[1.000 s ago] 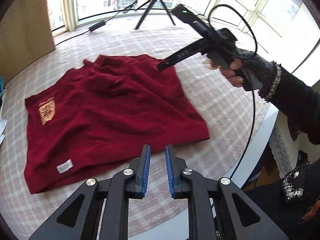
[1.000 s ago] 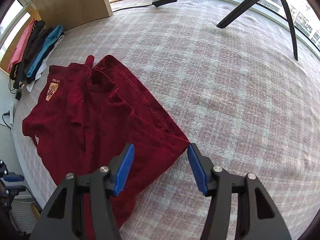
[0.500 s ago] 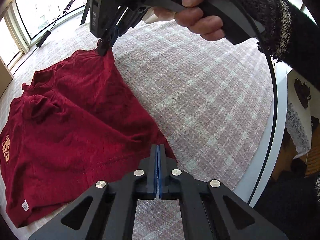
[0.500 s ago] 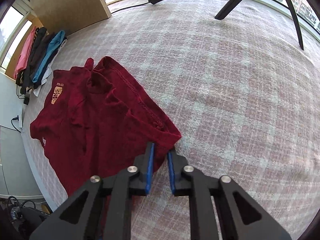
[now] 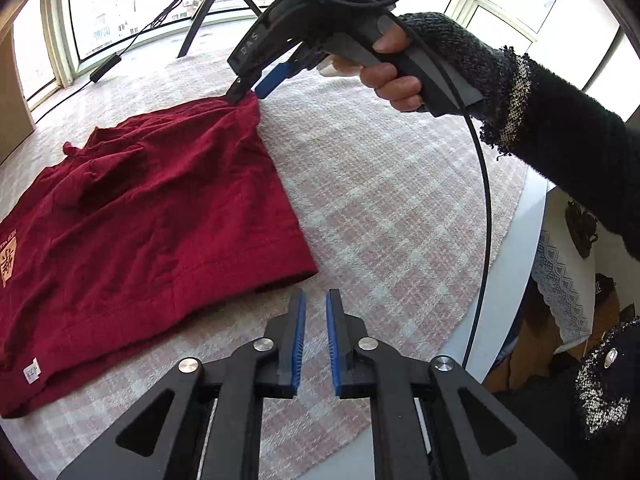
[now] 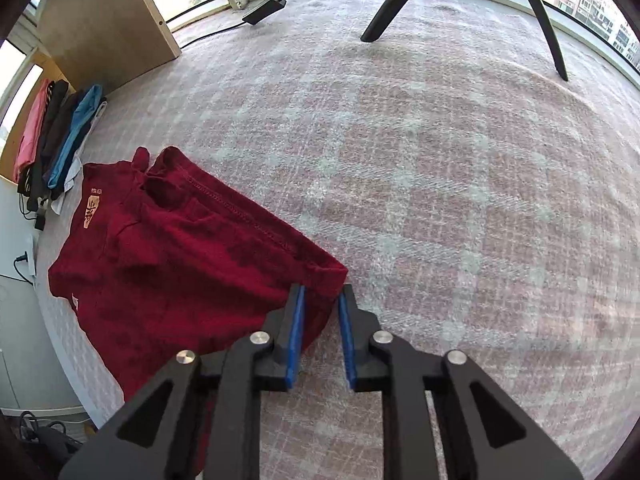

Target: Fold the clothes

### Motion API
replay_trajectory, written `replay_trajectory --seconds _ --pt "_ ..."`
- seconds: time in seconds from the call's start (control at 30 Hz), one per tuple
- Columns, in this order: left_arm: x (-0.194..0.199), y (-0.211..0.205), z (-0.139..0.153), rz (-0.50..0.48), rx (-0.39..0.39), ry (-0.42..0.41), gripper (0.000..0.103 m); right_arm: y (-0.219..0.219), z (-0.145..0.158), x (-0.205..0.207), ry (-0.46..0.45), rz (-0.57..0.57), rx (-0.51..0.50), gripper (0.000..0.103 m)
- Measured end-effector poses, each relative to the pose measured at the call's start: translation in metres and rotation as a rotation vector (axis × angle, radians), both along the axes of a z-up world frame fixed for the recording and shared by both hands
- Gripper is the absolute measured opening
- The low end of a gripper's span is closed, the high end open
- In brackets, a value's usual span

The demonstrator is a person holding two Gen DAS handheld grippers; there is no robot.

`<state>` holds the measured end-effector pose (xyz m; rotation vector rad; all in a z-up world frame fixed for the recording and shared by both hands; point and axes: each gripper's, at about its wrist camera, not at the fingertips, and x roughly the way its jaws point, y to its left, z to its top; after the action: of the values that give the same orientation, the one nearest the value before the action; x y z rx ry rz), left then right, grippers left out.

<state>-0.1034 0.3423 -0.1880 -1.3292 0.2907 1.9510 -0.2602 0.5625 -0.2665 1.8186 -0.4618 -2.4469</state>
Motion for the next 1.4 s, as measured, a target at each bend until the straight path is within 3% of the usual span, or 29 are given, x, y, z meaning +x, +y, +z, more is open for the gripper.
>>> replay_trajectory --seconds 0.17,0.23,0.37,0.4,0.43,0.5,0.57,0.6,0.63,0.73,0.9,1.1,1.17,1.2,1.3,1.4 --pt "-0.003 0.023 -0.002 -0.054 -0.053 0.048 0.022 0.008 0.005 0.001 0.024 -0.014 -0.047 0.047" --pt "-0.003 0.040 -0.006 -0.091 -0.079 0.068 0.036 0.009 0.005 0.002 0.023 -0.014 -0.058 0.047" --pt "-0.001 0.067 -0.024 -0.142 -0.178 0.109 0.037 0.007 0.002 -0.001 0.013 -0.005 -0.061 0.047" --pt "-0.004 0.068 -0.026 -0.137 -0.181 0.106 0.028 0.006 0.001 -0.001 0.011 -0.001 -0.065 0.047" --pt "-0.007 0.067 -0.027 -0.124 -0.175 0.098 0.014 0.006 -0.001 -0.001 0.008 0.003 -0.069 0.047" --pt "-0.014 0.064 -0.030 -0.098 -0.162 0.083 0.005 0.005 -0.002 -0.001 0.010 0.011 -0.068 0.047" --pt "-0.020 0.058 -0.021 -0.057 -0.117 0.053 0.003 0.003 0.000 0.003 0.017 0.022 -0.045 0.046" --pt "-0.020 0.055 -0.012 -0.044 -0.070 0.026 0.003 0.001 -0.001 0.001 0.015 0.030 -0.036 0.036" --pt "-0.018 0.053 0.000 -0.038 -0.021 0.012 0.003 -0.002 -0.002 -0.003 0.012 0.039 -0.027 0.006" --pt "-0.012 0.054 0.020 -0.051 0.069 0.011 0.003 0.004 0.005 -0.004 0.027 0.025 -0.012 0.004" --pt "-0.017 0.059 -0.013 -0.026 -0.001 -0.031 0.003 0.010 -0.004 -0.006 -0.005 0.019 0.017 0.004" --pt "-0.014 0.034 0.009 0.004 0.054 -0.051 0.008 0.002 -0.004 -0.010 -0.007 0.015 0.033 0.004" --pt "-0.014 0.007 0.020 0.055 0.069 -0.062 0.011 -0.003 -0.007 -0.016 -0.027 0.038 0.059 0.005" --pt "-0.013 -0.013 0.027 0.095 0.073 -0.055 0.019 -0.004 -0.007 -0.017 -0.031 0.046 0.063 0.005" --pt "-0.023 -0.103 0.032 0.332 0.022 -0.021 0.038 -0.002 -0.007 -0.016 -0.031 0.039 0.049 0.005" --pt "-0.034 -0.196 0.035 0.581 -0.038 0.013 0.041 -0.001 -0.008 -0.016 -0.033 0.029 0.039 0.005"
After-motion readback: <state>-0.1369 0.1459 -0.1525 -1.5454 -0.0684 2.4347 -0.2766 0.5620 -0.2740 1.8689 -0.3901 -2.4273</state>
